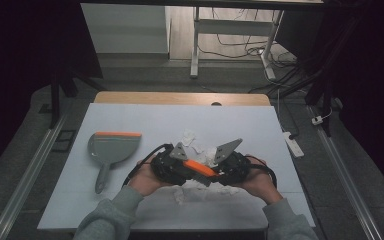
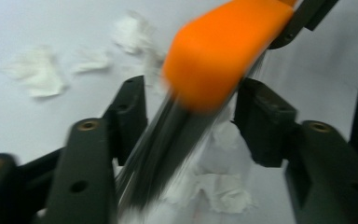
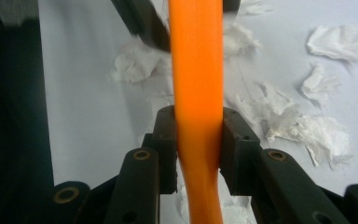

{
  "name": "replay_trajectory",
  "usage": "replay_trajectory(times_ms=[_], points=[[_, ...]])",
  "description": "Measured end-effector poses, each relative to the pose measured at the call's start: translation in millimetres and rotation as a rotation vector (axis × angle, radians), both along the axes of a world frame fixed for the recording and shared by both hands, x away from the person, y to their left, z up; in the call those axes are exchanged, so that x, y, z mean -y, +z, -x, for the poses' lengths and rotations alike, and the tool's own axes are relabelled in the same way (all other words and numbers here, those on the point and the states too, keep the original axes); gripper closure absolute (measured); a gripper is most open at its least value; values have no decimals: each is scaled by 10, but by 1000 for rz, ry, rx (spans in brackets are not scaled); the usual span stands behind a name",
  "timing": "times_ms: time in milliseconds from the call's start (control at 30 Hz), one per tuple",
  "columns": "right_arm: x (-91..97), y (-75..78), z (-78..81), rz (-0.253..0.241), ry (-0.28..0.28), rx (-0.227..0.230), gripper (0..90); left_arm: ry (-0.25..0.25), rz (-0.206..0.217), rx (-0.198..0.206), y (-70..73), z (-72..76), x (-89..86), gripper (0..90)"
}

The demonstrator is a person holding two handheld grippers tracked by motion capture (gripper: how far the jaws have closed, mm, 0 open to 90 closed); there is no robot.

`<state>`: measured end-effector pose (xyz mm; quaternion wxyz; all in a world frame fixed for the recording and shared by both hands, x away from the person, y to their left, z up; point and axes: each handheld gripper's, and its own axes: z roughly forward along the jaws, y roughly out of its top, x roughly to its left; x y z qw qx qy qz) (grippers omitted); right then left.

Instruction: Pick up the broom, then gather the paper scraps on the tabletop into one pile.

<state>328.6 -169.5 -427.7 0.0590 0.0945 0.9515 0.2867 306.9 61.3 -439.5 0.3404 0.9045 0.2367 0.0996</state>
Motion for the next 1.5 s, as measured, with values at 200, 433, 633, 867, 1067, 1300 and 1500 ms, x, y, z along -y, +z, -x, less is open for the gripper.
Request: replay_trajectory(times_ms=[200,433,633,867,1067,1300,1500], points=[[139,17,-4,-38,-103,7,705,157,74,55,61,213,-364,395],[319,18,-23,-65,-209,12,706,294,105,90,-62,511,-900,348],[444,68,-35,-110,-276,30,707,385,137,79,-223,673,-1308,338],[503,100,-65,-105,-355,41,707,460,105,65,-383,683,-1541,311],[554,141,-84,-113,-387,44,707,478,120,51,-437,668,-1633,294],[671,244,-79,-111,-443,52,707,482,123,46,-476,642,-1664,263],[867,242,-202,-58,-579,20,707,465,102,29,-539,572,-1645,256]])
